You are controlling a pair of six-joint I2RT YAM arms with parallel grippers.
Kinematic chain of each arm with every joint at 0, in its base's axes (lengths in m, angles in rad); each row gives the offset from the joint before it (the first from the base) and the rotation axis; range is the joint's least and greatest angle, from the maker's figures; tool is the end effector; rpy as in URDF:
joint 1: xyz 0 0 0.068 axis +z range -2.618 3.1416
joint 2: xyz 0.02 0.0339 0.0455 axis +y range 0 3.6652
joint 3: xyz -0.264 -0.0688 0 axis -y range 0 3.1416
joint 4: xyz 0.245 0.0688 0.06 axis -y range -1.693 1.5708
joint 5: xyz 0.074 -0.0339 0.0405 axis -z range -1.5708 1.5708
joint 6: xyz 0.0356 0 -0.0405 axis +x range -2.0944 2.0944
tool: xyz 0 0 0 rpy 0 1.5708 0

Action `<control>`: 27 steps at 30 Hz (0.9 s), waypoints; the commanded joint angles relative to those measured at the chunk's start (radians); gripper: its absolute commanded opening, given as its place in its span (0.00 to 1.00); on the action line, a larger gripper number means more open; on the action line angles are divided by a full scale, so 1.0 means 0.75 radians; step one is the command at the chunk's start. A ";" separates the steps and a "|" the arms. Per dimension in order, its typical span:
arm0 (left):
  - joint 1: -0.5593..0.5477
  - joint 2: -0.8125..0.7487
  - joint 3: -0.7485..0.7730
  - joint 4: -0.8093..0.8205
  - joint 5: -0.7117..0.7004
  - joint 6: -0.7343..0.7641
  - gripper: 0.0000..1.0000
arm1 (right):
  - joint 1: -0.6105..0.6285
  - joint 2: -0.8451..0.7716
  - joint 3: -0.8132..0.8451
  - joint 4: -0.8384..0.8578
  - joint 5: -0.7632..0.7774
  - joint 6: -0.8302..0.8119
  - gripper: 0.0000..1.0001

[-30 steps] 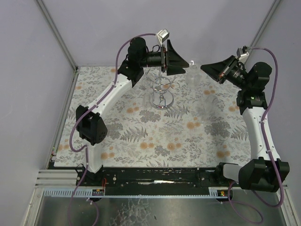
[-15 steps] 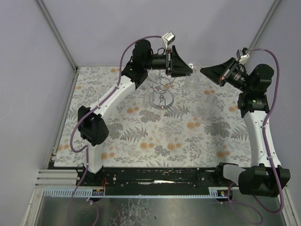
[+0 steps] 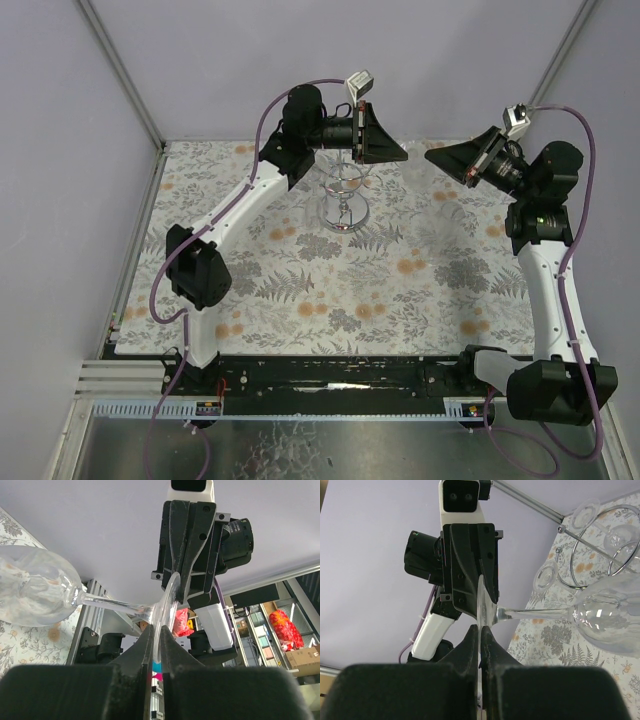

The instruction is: Take the wine glass off the wine glass rack

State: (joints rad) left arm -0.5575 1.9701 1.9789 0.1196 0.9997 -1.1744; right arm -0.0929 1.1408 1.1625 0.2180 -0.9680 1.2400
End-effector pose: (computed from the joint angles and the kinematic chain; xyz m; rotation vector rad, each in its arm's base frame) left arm 0.3741 -0.2686 0.4308 0.4705 1.8630 -1.9916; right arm 0.2467 0.0065 0.4411 0.1253 1.6373 1.5456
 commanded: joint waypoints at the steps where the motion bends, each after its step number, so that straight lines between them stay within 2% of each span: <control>1: -0.010 -0.020 0.006 0.143 0.041 -0.015 0.00 | 0.007 -0.032 0.006 0.037 -0.059 -0.019 0.00; 3: -0.010 -0.026 0.011 0.165 0.065 -0.024 0.00 | 0.007 -0.030 0.026 -0.012 -0.058 -0.055 0.03; 7: -0.002 -0.050 0.056 0.194 0.120 -0.002 0.00 | 0.005 -0.031 0.086 -0.104 -0.030 -0.123 0.40; 9: 0.006 -0.059 0.124 0.161 0.156 0.058 0.00 | 0.005 -0.038 0.115 -0.117 0.005 -0.137 0.64; 11: 0.013 -0.064 0.218 0.046 0.205 0.200 0.00 | 0.003 -0.039 0.139 -0.114 0.043 -0.127 0.78; 12: 0.014 -0.067 0.270 -0.053 0.226 0.297 0.00 | 0.002 -0.034 0.148 -0.081 0.054 -0.106 0.82; 15: 0.015 -0.107 0.374 -0.434 0.234 0.702 0.00 | 0.001 0.006 0.153 0.034 0.063 0.008 0.85; 18: 0.013 -0.197 0.337 -0.675 0.145 1.103 0.00 | 0.002 0.051 0.170 0.050 0.068 0.056 0.86; 21: -0.001 -0.304 0.234 -0.810 0.000 1.502 0.00 | 0.001 0.093 0.208 -0.030 0.065 0.030 0.87; 27: -0.092 -0.515 -0.045 -0.916 -0.331 2.121 0.00 | -0.001 0.162 0.293 -0.185 0.012 -0.055 0.88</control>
State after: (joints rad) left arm -0.5770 1.6630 2.0460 -0.4816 0.9489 -0.0391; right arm -0.0917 1.2499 1.2987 0.1432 -0.9279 1.2411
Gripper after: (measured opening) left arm 0.030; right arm 0.871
